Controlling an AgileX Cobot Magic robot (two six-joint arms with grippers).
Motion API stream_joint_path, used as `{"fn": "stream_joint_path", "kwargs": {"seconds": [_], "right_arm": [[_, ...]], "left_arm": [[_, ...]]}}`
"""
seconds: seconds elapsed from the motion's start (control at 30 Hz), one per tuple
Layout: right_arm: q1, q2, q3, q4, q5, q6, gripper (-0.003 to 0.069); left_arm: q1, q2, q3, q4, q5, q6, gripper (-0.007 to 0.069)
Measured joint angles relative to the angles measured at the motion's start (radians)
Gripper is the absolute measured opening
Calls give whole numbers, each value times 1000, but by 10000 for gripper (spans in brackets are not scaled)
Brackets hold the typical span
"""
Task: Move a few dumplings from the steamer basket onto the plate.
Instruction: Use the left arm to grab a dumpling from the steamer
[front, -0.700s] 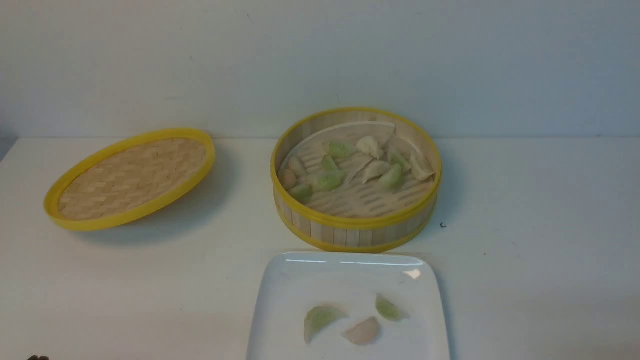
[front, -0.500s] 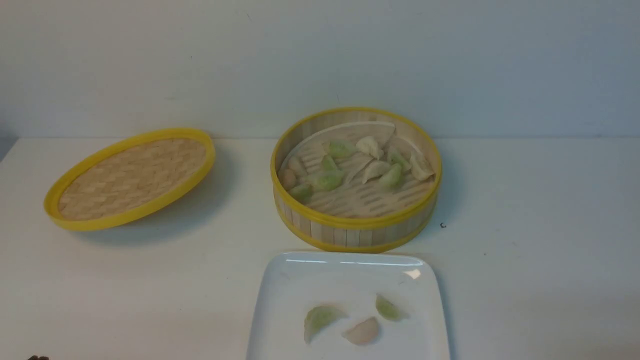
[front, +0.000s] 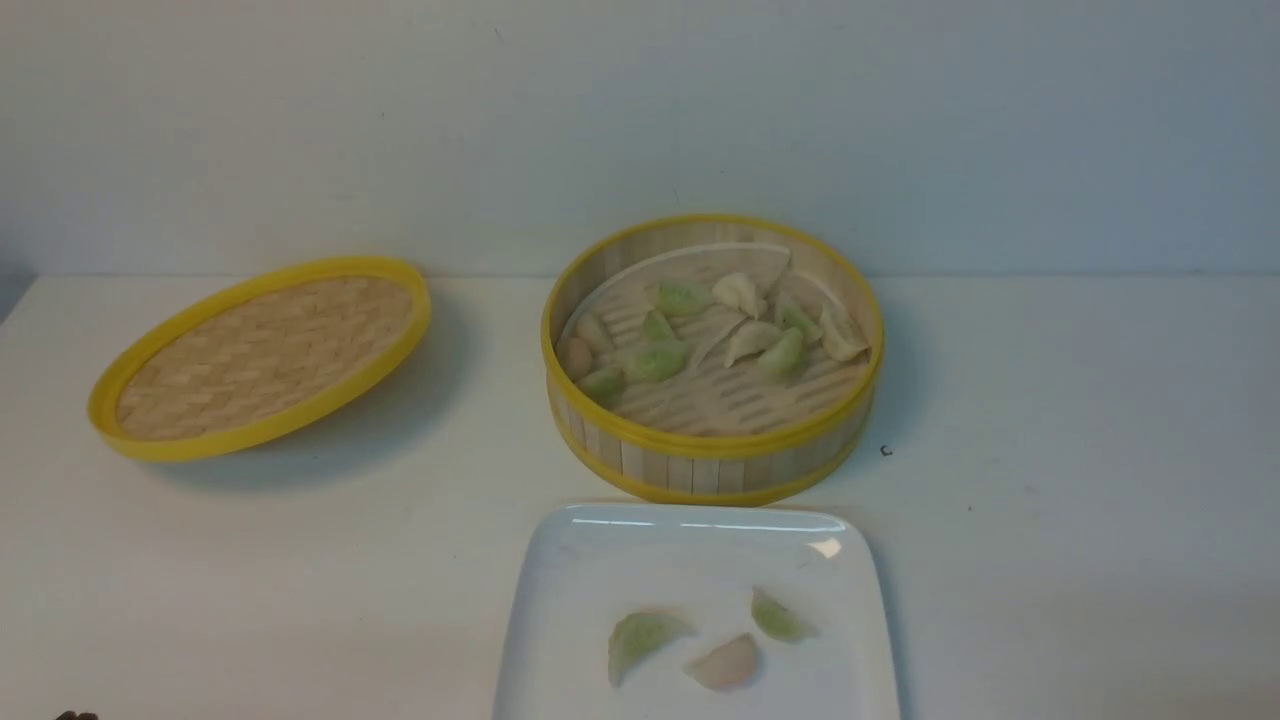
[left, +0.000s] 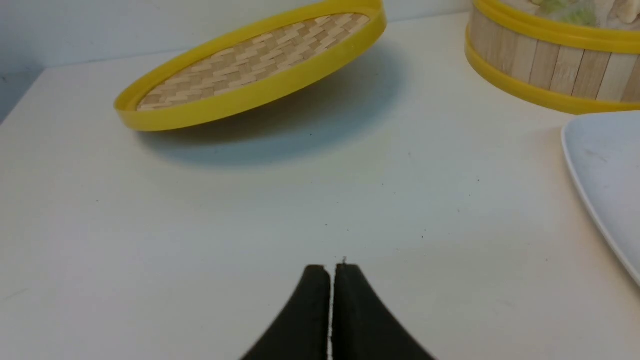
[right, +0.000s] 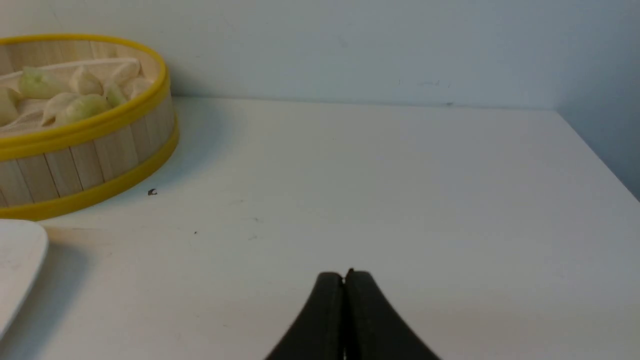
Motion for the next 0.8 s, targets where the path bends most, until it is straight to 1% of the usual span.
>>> {"fn": "stream_joint_path", "kwargs": {"seconds": [0.3, 0.5, 0.8], "right_arm": [[0, 0, 0, 0, 0, 0, -15], [0, 0, 0, 0, 0, 0, -15], [0, 0, 0, 0, 0, 0, -15]], "left_arm": [[0, 0, 0, 1, 0, 0, -6], [0, 0, 0, 65, 0, 0, -6], [0, 0, 0, 89, 1, 0, -6]]}}
